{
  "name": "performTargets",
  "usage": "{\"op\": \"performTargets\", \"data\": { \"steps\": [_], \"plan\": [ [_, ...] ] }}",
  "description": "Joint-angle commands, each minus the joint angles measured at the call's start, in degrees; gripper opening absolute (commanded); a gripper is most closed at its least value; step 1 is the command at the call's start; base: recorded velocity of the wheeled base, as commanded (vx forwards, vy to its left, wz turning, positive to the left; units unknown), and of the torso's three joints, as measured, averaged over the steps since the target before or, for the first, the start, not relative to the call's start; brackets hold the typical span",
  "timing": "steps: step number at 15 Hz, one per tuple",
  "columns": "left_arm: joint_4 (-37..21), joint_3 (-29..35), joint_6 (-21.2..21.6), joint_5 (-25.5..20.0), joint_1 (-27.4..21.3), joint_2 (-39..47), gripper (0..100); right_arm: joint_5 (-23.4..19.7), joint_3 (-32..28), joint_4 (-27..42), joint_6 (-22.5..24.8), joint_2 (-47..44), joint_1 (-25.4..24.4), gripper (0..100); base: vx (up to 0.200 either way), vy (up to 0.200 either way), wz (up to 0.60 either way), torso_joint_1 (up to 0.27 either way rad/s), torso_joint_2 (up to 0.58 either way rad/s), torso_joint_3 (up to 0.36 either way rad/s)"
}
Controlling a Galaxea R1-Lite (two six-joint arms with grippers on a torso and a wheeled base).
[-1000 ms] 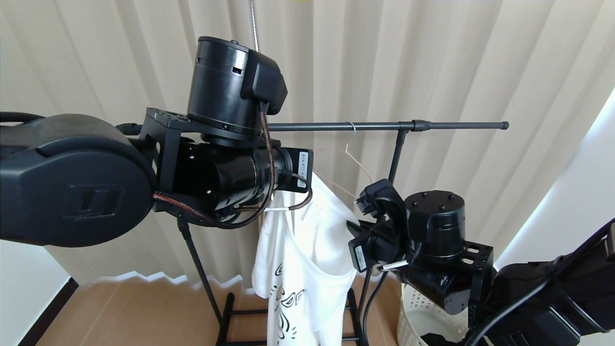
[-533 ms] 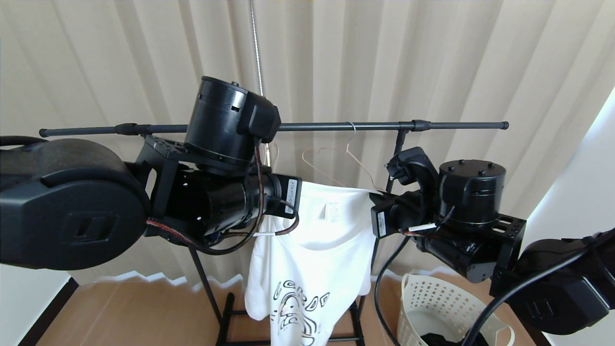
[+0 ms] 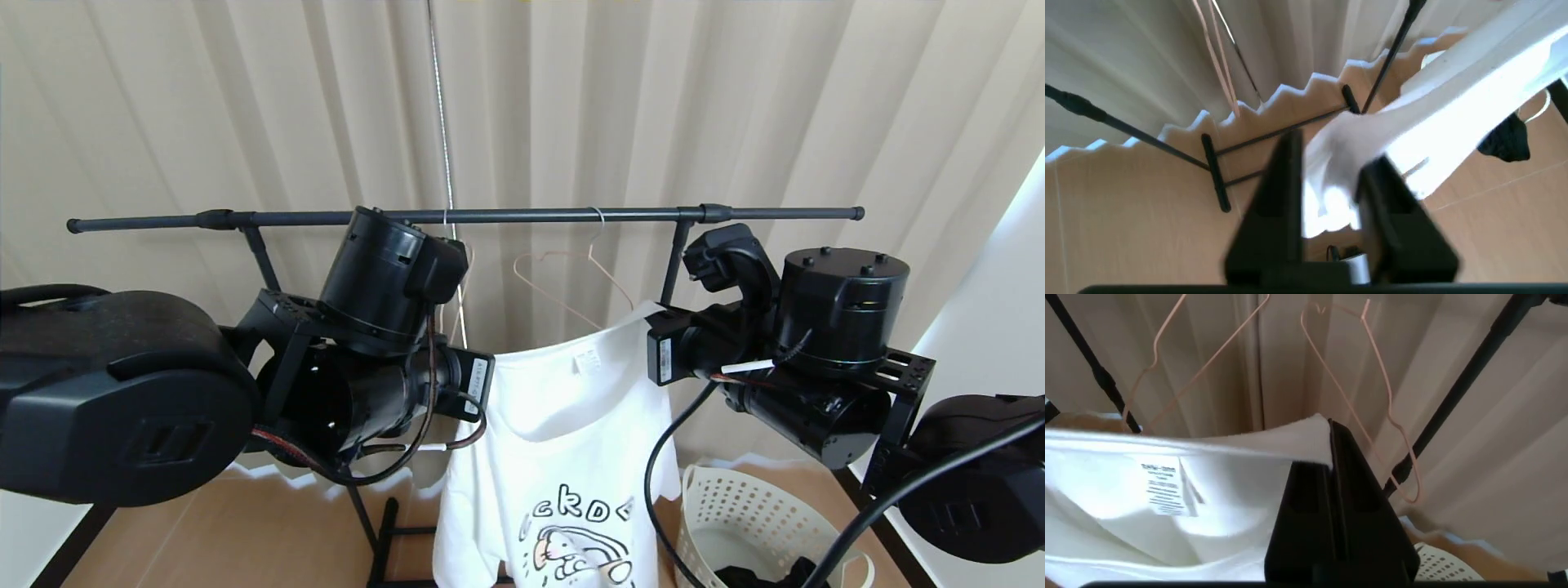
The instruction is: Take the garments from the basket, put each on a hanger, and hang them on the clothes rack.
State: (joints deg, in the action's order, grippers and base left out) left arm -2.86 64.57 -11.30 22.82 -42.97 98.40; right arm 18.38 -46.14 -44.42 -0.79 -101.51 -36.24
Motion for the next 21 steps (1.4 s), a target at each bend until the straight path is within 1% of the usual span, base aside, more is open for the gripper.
{"op": "performTargets", "data": {
  "steps": [1,3,5,7,8,10,11,12,13,14,15,17,18,20,21],
  "plan": [
    [-0.04,-0.59,-0.04,0.03,-0.01,-0.32,100,-0.01,-0.09,-0.14,0.00,0.26,-0.06,0,0.000,0.000,0.00,0.000,0.00,0.000],
    [0.05,-3.84,-0.13,-0.06,0.08,-2.87,100,-0.10,-0.09,-0.40,1.93,1.23,-0.06,0,0.000,0.000,0.00,0.000,0.00,0.000],
    [0.14,-6.92,-0.13,-0.06,1.49,-5.24,100,-0.01,0.26,-0.49,2.20,2.11,-0.14,0,0.000,0.000,0.00,0.000,0.00,0.000],
    [0.05,-9.55,-0.30,-0.06,3.68,-7.44,100,-0.10,0.53,-0.05,4.13,4.57,-0.14,0,0.000,0.000,0.00,0.000,0.00,0.000],
    [0.05,-10.08,-0.13,-0.06,5.18,-7.70,100,-0.10,0.53,-0.14,5.19,4.74,-0.50,0,0.000,0.000,0.00,0.000,0.00,0.000],
    [0.40,-8.68,0.23,-0.23,7.73,-6.56,100,-0.10,-0.09,-0.40,6.51,4.30,-1.20,0,0.000,0.000,0.00,0.000,0.00,0.000],
    [1.63,-4.98,0.58,-3.48,10.72,-2.43,100,-0.19,-0.18,-0.49,7.38,4.22,-1.90,0,0.000,0.000,0.00,0.000,0.00,0.000],
    [2.07,-3.40,1.19,-5.15,11.77,-1.20,100,-0.19,0.00,-0.49,7.82,4.13,-2.25,0,0.000,0.000,0.00,0.000,0.00,0.000],
    [2.60,0.73,4.45,-8.49,14.76,2.41,100,-0.19,0.26,-0.58,8.18,4.13,-2.61,0,0.000,0.000,0.00,0.000,0.00,0.000],
    [2.86,3.28,5.76,-10.25,16.25,4.78,100,-0.19,0.35,-0.49,8.18,4.22,-2.69,0,0.000,0.000,0.00,0.000,0.00,0.000],
    [3.22,5.74,6.38,-11.22,17.22,6.98,100,-0.19,0.44,-0.58,8.18,4.30,-2.69,0,0.000,0.000,0.00,0.000,0.00,0.000],
    [3.22,13.39,6.82,-11.57,18.36,14.19,100,-0.10,0.70,-0.58,8.18,4.74,-2.69,0,0.000,0.000,0.00,0.000,0.00,0.000],
    [3.22,15.23,6.82,-11.57,18.45,15.94,100,-0.10,0.79,-0.58,8.18,4.74,-2.69,0,0.000,0.000,0.00,0.000,0.00,0.000],
    [3.22,22.26,6.64,-11.48,18.45,22.89,100,-0.10,1.14,-0.58,8.18,5.36,-2.69,0,0.000,0.000,0.00,0.000,0.00,0.000],
    [3.22,23.49,6.64,-11.40,18.54,24.03,100,-0.10,1.14,-0.58,8.18,5.45,-2.69,0,0.000,0.000,0.00,0.000,0.00,0.000]
  ]
}}
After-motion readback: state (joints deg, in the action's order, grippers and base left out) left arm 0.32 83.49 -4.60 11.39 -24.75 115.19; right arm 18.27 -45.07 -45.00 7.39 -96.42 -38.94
